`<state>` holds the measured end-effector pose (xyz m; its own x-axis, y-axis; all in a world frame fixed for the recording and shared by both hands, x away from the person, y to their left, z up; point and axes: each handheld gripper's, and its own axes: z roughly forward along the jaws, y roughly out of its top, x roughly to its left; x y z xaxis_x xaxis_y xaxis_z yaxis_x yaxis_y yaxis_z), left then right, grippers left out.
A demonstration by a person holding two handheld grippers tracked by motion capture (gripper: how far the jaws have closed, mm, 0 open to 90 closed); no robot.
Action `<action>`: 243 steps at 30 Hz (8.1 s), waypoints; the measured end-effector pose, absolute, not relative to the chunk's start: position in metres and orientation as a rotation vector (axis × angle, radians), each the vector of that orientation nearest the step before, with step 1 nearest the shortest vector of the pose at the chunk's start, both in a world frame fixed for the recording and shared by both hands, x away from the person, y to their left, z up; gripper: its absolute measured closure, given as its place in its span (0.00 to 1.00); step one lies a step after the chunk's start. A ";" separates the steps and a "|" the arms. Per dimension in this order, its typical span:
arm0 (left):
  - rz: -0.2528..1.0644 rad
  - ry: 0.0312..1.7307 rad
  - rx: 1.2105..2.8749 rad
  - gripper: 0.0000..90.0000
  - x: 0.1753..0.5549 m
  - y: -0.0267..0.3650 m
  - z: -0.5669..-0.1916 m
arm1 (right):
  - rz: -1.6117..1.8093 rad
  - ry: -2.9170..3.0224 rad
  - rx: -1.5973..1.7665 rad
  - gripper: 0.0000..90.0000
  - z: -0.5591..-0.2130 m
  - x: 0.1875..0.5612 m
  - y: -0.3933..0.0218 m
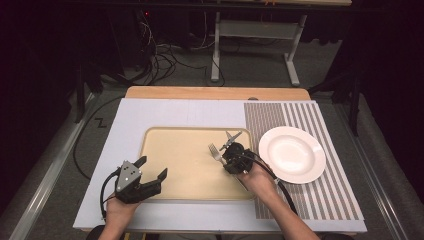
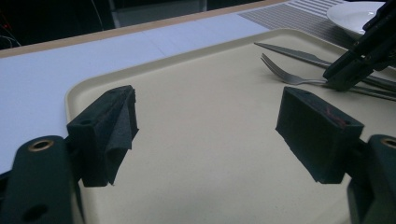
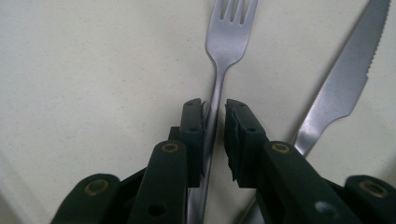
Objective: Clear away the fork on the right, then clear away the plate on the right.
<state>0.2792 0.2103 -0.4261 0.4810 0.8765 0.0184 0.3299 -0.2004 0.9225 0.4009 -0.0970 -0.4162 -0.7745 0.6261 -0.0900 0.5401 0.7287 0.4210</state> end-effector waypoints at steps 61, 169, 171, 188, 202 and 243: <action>0.699 1.038 1.758 0.24 0.280 0.210 -0.427 | 0.810 2.510 0.953 0.58 -0.392 0.394 -0.139; 0.678 1.040 1.713 0.24 0.276 0.214 -0.425 | 1.394 2.024 1.108 0.33 -0.419 0.302 -0.309; 0.681 1.043 1.717 0.24 0.277 0.214 -0.425 | 1.365 2.045 1.098 0.32 -0.419 0.303 -0.307; 0.694 1.024 1.732 0.24 0.274 0.210 -0.425 | 1.263 2.148 0.988 0.39 -0.419 0.302 -0.291; 0.690 1.029 1.738 0.24 0.276 0.210 -0.425 | 1.232 2.215 0.961 0.39 -0.421 0.304 -0.280; 0.686 1.024 1.755 0.24 0.278 0.208 -0.427 | 0.862 2.334 0.908 0.42 -0.425 0.321 -0.253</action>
<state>0.2778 0.2076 -0.4268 0.4903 0.8716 0.0029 0.3343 -0.1911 0.9229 0.3213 -0.2527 -0.4249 -0.6600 0.7221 -0.2072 0.4142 0.5799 0.7015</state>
